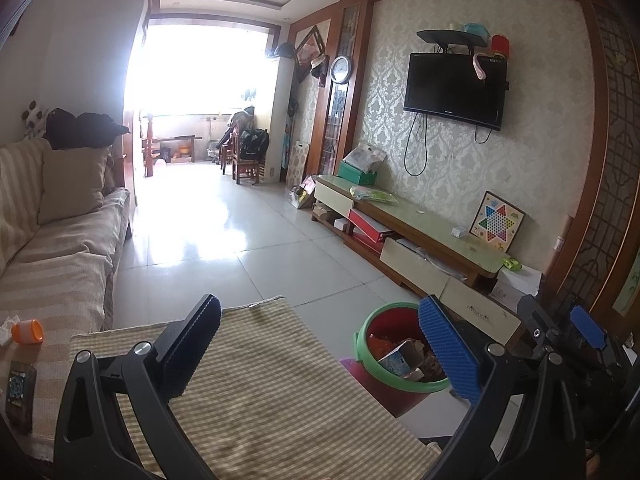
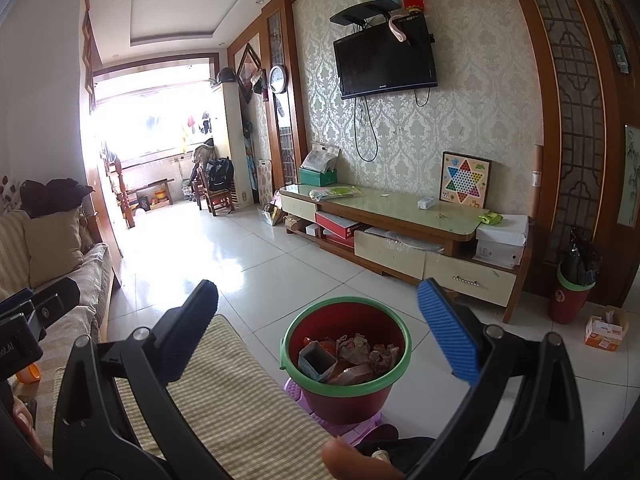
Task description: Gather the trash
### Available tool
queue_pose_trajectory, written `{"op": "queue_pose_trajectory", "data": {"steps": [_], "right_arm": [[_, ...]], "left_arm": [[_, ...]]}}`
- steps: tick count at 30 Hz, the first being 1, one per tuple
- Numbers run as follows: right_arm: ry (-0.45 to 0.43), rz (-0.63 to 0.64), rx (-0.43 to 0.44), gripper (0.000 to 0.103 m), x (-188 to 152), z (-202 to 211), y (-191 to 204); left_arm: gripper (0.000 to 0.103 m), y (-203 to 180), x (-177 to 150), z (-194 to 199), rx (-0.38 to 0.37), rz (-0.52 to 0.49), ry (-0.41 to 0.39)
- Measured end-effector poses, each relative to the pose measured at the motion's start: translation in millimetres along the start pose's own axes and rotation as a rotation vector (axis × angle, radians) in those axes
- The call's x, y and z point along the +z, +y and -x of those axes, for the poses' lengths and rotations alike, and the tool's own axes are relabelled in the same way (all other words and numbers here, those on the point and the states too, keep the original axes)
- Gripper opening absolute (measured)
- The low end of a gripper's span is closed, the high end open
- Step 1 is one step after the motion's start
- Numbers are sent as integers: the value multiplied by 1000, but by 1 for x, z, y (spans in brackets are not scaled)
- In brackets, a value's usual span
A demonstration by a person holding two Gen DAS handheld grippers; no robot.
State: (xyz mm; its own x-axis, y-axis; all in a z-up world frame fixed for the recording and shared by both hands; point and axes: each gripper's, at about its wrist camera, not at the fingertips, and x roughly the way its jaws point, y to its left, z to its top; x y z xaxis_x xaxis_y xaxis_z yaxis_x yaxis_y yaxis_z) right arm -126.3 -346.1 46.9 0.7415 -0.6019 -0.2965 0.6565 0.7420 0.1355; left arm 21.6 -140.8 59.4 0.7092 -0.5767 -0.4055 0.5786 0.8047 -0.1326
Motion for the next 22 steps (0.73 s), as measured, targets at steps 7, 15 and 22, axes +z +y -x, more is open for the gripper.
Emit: {"op": "queue_pose_trajectory", "data": {"steps": [7,15,22], "right_arm": [[16,-4,-13,98,-1,-11,-8],[82,52,22,98,-19,-43,3],[388,268,259,98,-106,-159,74]], "left_arm": [[95,-4,1,-6,-10,-7,9],[95,2,-12,-12,7,-6,26],[95,51,-73,-10,190,123,98]]}}
